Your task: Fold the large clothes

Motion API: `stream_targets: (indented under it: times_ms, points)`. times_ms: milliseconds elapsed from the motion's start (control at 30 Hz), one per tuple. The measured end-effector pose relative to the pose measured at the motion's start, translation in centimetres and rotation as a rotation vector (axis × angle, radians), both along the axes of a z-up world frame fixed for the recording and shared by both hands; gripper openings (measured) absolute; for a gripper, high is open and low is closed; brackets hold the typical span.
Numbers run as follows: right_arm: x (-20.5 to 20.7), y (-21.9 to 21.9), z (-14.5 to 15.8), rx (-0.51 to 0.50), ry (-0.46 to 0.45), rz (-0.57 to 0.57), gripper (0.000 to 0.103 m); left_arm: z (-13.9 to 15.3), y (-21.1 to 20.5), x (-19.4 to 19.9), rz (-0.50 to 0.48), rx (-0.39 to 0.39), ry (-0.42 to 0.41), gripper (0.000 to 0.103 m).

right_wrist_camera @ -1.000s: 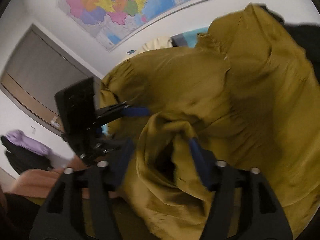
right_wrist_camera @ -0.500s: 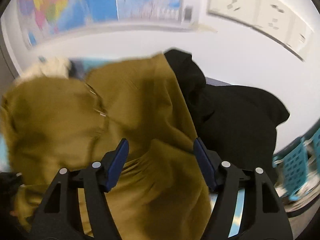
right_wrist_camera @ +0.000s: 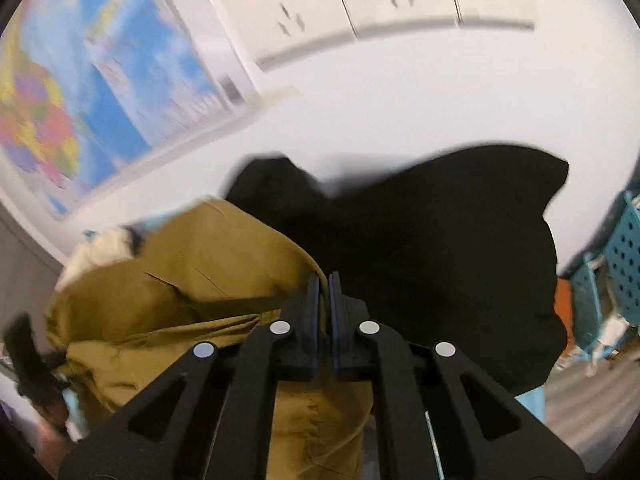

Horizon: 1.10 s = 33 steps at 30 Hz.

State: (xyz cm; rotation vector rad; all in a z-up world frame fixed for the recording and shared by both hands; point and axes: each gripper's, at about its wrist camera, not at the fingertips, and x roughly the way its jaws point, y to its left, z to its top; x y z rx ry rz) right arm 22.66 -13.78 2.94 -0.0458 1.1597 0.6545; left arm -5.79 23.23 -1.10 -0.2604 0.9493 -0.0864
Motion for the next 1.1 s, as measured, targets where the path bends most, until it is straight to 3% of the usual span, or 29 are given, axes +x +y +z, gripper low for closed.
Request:
stream_targets:
  times_ms: [67,100,133,167,267,333,467,600,667,700,733,767,833,867,900,933,967,1000,1033,1100]
  points:
    - [-0.1,-0.1,-0.8,0.002,-0.004,-0.028,0.018,-0.1,-0.1,-0.1,-0.022,-0.008,0.001,0.056]
    - [-0.1,-0.7,-0.7,0.004,-0.012,-0.044,0.033,0.0,-0.9,-0.7,-0.055,-0.005,-0.015,0.062]
    - [-0.2,-0.7,-0.5,0.008,-0.024,-0.053,0.046,0.3,-1.6,-1.0,-0.079,0.003,-0.030,0.074]
    - [-0.6,-1.0,-0.1,0.018,-0.043,-0.056,0.048,0.3,-2.8,-1.8,-0.121,0.029,-0.052,0.084]
    - [-3.0,-1.9,1.7,0.047,-0.119,-0.025,0.051,0.2,-6.1,-3.4,-0.226,0.135,-0.109,0.086]
    - [-5.5,-1.9,2.7,0.079,-0.154,0.041,0.054,-1.0,-8.3,-3.8,-0.295,0.207,-0.104,0.091]
    - [-11.6,-1.9,2.4,0.057,-0.171,0.259,0.055,-3.5,-12.3,-2.9,-0.378,0.371,-0.060,0.091]
    - [-16.4,-1.5,0.0,-0.075,-0.203,0.417,0.061,-5.4,-13.0,-1.3,-0.377,0.408,-0.001,0.088]
    - [-18.5,-2.0,-1.5,-0.161,-0.231,0.472,0.069,-5.3,-12.4,-0.9,-0.343,0.407,-0.001,0.059]
    - [-19.1,-2.2,-1.8,-0.187,-0.254,0.484,0.071,-5.0,-11.8,-0.7,-0.326,0.371,-0.001,0.051]
    - [-19.7,-2.4,-2.2,-0.216,-0.281,0.501,0.074,-4.3,-10.5,-0.5,-0.291,0.295,-0.008,0.027]
    - [-20.1,-2.6,-2.5,-0.240,-0.305,0.513,0.076,-3.7,-9.3,-0.5,-0.266,0.241,-0.011,0.010]
    - [-20.6,-3.0,-3.1,-0.294,-0.347,0.520,0.076,-2.2,-5.9,-0.5,-0.203,0.061,-0.027,0.010]
    - [-20.8,-3.2,-3.4,-0.312,-0.352,0.522,0.075,-1.5,-4.5,-0.6,-0.167,0.006,-0.044,0.009]
    - [-20.9,-3.2,-3.7,-0.328,-0.363,0.522,0.068,-0.8,-3.2,-0.9,-0.133,-0.029,-0.058,0.009]
    - [-20.7,-3.3,-3.7,-0.341,-0.368,0.513,0.053,-0.2,-2.0,-1.2,-0.106,-0.069,-0.070,0.008]
    - [-20.4,-3.5,-3.6,-0.343,-0.358,0.506,0.042,0.3,-0.6,-1.4,-0.082,-0.121,-0.078,0.001]
    - [-20.0,-3.8,-3.3,-0.312,-0.337,0.491,0.019,0.6,0.8,-1.6,-0.053,-0.170,-0.078,0.002]
    - [-19.5,-4.4,-2.7,-0.275,-0.325,0.462,0.012,0.7,2.1,-1.7,-0.013,-0.204,-0.071,0.002]
    - [-18.3,-5.5,-1.5,-0.251,-0.331,0.392,0.009,0.7,3.4,-1.9,0.053,-0.196,-0.056,0.002]
